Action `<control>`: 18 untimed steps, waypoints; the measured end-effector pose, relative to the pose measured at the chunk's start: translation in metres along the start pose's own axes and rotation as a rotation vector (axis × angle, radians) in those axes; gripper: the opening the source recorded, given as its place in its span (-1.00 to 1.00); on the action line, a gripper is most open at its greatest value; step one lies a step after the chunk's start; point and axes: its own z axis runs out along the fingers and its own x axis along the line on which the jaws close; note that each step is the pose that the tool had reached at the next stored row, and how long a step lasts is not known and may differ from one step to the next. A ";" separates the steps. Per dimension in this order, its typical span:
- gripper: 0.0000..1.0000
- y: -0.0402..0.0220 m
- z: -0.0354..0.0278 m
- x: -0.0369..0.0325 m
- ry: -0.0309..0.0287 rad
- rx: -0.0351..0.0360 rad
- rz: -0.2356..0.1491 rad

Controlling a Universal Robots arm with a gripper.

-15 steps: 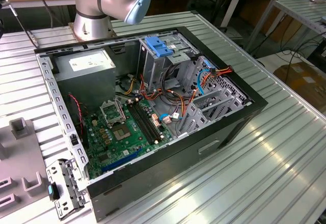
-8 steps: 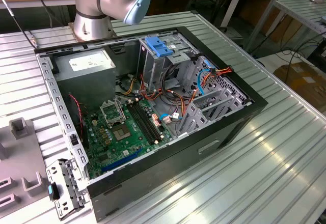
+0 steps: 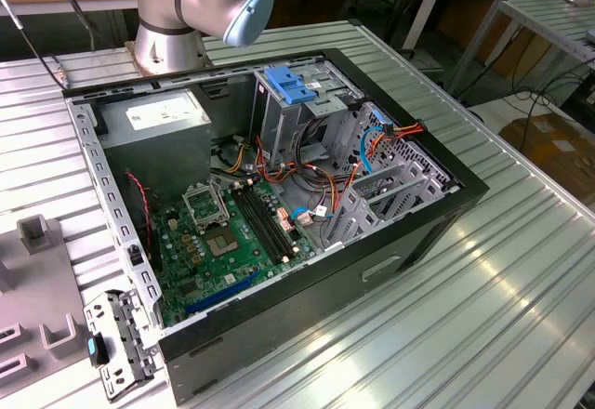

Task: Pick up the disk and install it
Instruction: 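Reach for the disk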

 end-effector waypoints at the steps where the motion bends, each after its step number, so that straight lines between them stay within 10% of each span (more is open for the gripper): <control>1: -0.79 0.0001 0.0000 0.0000 0.0000 0.0000 0.000; 18: -0.79 0.0001 -0.0001 0.0039 -0.0010 0.0123 0.000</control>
